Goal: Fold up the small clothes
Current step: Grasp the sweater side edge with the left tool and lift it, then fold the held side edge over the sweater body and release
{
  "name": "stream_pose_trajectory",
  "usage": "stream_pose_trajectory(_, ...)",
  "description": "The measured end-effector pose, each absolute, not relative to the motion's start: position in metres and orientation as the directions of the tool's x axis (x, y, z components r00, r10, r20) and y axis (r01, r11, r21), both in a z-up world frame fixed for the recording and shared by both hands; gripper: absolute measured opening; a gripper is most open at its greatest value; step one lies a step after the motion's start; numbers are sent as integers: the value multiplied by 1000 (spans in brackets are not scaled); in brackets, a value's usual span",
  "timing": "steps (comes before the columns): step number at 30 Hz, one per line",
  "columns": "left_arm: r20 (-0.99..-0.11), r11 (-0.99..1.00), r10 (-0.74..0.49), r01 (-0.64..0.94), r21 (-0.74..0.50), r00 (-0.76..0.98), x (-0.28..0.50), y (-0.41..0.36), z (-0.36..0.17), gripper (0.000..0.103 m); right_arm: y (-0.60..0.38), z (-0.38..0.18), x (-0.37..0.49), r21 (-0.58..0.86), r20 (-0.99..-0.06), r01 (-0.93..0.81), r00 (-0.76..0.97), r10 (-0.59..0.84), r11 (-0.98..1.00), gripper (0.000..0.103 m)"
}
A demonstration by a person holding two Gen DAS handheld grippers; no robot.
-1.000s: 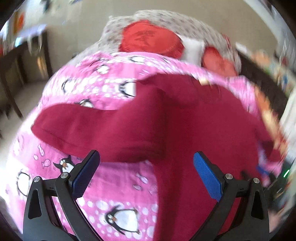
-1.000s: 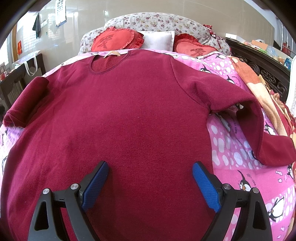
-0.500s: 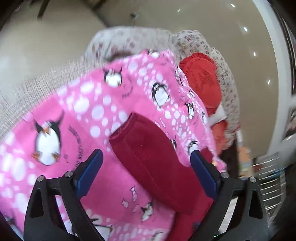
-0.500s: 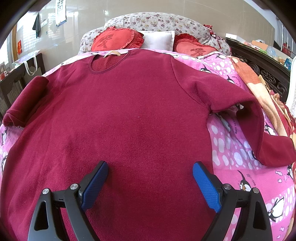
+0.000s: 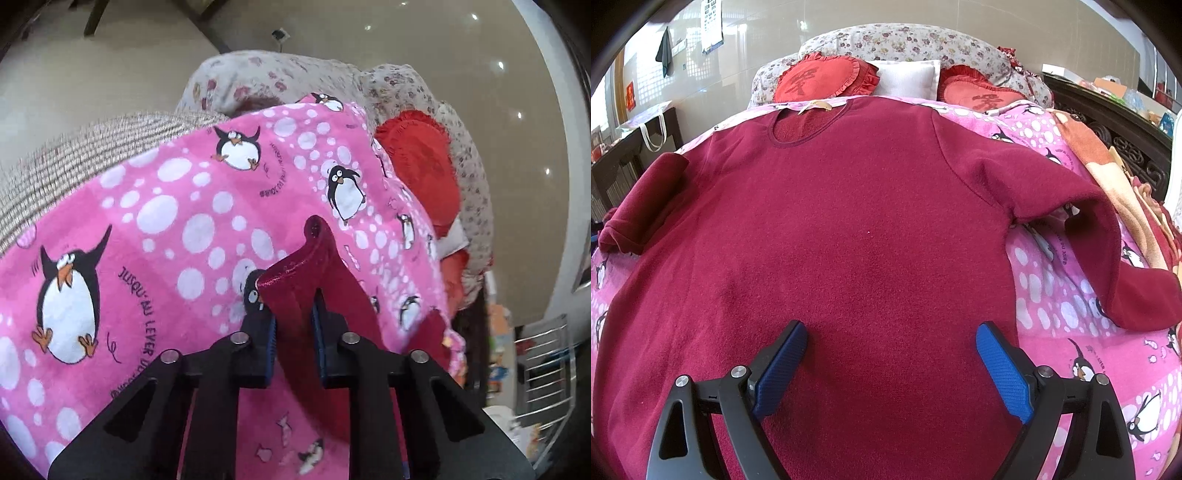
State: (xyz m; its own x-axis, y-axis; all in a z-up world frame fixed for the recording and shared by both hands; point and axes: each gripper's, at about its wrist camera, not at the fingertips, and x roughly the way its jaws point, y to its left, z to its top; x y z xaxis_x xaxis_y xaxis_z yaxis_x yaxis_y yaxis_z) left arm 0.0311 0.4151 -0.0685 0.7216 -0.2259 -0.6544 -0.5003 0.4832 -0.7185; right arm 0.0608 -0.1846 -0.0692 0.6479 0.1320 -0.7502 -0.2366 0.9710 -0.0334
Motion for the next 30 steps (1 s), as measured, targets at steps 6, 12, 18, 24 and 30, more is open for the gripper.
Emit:
stream_pose_trajectory(6,-614,553,5,-513,-656,790,10,418,-17,8,-184,-68,61,-34,-751,-237,648,132,971,92)
stream_pose_trajectory(12,-507,545,253,-555,-629,824,-36,452,51,8,-183,-68,62,-38,-751,-237,647,128,971,92)
stream_pose_trajectory(18,-506,636,97,-444,-631,857,-10,416,50,8,-183,-67,61,-42,-751,-237,648,126,971,92)
stream_pose_trajectory(24,-487,767,-231,-150,-623,842,67,275,57,8,-182,-67,61,-40,-750,-238,649,128,970,92)
stream_pose_trajectory(30,-474,790,-461,103,-604,750,129,112,69,8,-184,-64,58,-25,-740,-236,657,141,971,92)
